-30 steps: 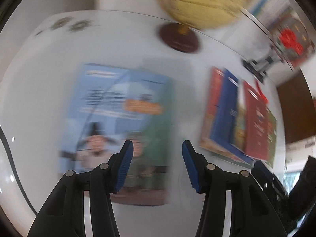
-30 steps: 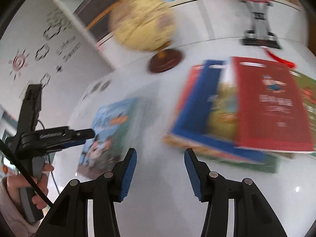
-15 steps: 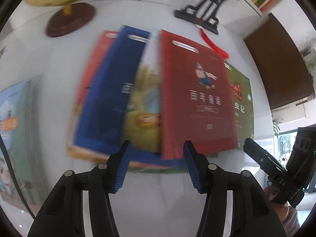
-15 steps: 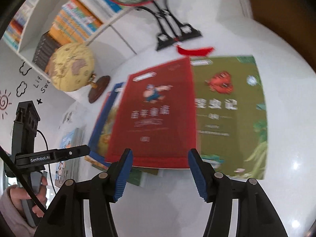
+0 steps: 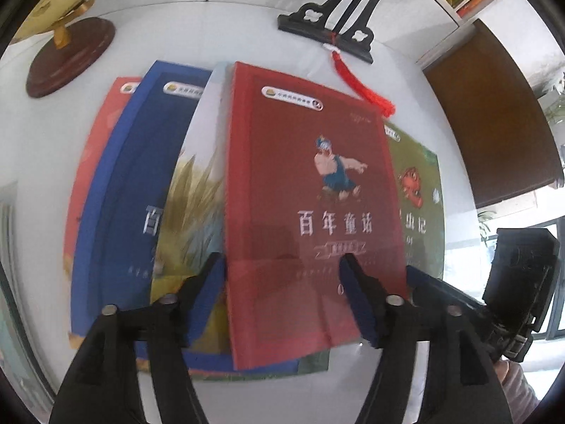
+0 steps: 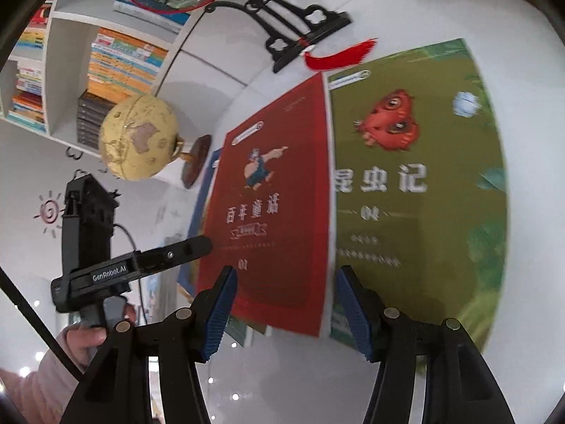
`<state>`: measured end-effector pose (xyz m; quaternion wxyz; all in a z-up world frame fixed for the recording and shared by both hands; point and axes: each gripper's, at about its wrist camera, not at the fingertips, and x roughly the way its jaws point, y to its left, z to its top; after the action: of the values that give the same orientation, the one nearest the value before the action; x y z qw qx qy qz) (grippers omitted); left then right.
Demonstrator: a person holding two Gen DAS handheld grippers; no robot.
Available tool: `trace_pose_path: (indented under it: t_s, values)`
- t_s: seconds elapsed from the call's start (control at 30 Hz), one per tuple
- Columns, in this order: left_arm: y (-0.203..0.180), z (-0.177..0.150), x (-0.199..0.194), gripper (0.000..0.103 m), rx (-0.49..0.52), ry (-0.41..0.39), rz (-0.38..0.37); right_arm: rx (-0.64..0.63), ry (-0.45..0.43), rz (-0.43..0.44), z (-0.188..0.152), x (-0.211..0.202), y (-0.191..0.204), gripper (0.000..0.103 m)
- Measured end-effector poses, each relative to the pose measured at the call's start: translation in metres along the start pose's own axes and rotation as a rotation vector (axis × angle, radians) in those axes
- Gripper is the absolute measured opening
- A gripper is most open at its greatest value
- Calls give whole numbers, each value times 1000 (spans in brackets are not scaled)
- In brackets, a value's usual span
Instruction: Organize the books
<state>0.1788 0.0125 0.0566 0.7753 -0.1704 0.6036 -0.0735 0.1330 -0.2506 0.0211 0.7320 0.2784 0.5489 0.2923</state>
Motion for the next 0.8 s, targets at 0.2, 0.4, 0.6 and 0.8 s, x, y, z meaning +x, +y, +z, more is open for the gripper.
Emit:
trace_pose_path:
  t_s: [0.2,0.4,0.6,0.8]
  values:
    - [-16,6,7,69,120,-26,86,-86,0,52,14,13,11,87]
    - [-15,9,1,65,114,-68,127,-78,-4,50,24,18,11,82]
    - [10,14,-25,62,-26,-167,-86,26,-58,219,20,-2,-14,37]
    - [3,14,-10,62,5,-111,-85,89,-53,225,20,8,-23,37]
